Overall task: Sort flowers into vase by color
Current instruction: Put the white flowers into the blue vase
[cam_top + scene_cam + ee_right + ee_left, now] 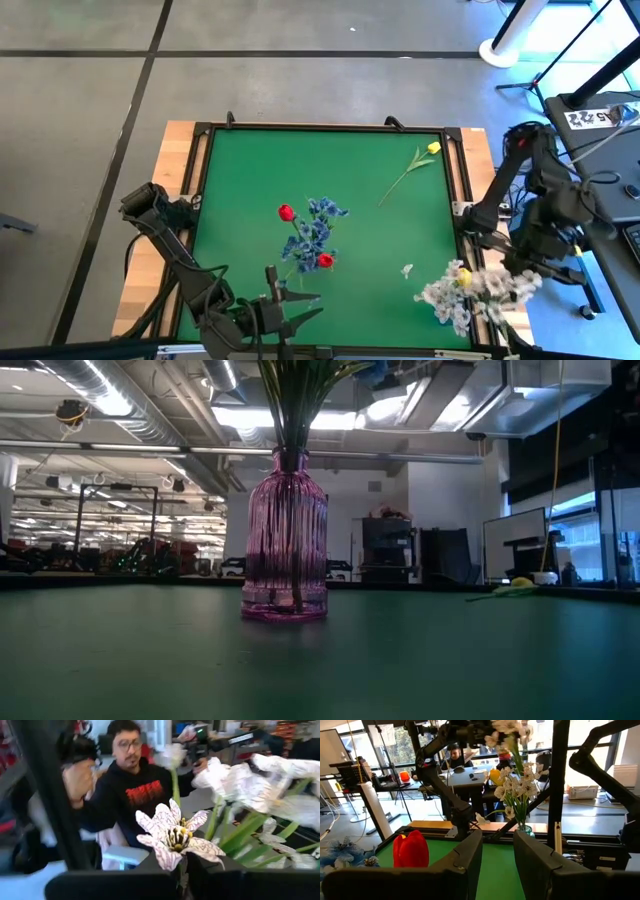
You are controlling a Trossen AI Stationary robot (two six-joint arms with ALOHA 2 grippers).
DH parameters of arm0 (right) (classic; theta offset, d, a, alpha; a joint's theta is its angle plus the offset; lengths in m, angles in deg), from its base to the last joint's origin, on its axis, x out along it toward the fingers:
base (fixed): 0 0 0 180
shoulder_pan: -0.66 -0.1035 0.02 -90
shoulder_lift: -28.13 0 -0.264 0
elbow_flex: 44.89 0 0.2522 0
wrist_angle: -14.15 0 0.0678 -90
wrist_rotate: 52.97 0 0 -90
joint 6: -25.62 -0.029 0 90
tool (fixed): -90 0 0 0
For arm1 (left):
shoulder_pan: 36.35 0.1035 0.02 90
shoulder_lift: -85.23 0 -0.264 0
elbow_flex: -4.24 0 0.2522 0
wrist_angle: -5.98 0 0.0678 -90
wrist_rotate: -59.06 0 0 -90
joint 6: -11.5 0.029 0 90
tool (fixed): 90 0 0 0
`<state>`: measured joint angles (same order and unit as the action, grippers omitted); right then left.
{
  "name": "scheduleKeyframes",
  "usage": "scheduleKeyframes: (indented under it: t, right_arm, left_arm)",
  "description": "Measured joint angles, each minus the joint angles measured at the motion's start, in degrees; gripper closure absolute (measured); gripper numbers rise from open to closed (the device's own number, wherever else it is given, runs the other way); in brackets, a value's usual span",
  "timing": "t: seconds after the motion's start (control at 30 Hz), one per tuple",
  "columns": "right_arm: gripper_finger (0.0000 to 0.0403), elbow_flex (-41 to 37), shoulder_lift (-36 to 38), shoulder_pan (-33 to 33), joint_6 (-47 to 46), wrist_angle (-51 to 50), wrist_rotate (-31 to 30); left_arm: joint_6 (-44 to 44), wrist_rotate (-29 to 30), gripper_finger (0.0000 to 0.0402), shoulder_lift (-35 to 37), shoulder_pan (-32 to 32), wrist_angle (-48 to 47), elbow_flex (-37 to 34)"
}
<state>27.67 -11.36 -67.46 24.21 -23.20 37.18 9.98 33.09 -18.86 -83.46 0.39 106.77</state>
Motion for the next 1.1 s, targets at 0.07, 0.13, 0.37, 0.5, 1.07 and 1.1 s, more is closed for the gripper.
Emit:
scheduleKeyframes:
  t: [0.07,0.13,0.37,0.5,1.07,1.1]
  right_arm:
    - [0.0387,-0.68,-0.23,-3.38,1.34,0.13,-3.09]
    - [0.0387,-1.57,-0.26,-6.61,2.96,0.01,-8.44]
    - [0.0387,-2.7,-1.31,-14.72,5.87,2.0,-21.35]
    - [0.0387,-2.68,-3.17,-17.03,5.29,3.08,-23.51]
    - [0.0386,-2.68,-10.18,-18.51,1.2,3.42,-29.9]
    - [0.0386,-2.68,-10.18,-18.51,0.35,3.54,-30.77]
  left_arm:
    - [0.08,0.02,0.0294,0.0,0.02,0.0,0.0]
    - [0.13,0.0,0.0294,0.0,0.02,0.0,0.0]
    - [0.57,0.0,0.0294,0.0,0.02,0.0,0.0]
    - [1.06,-0.01,0.0294,0.0,0.02,0.01,0.0]
    - [2.14,-0.02,0.0294,0.0,0.28,0.02,0.0]
    - [2.14,-0.02,0.0294,0.0,0.4,0.02,0.0]
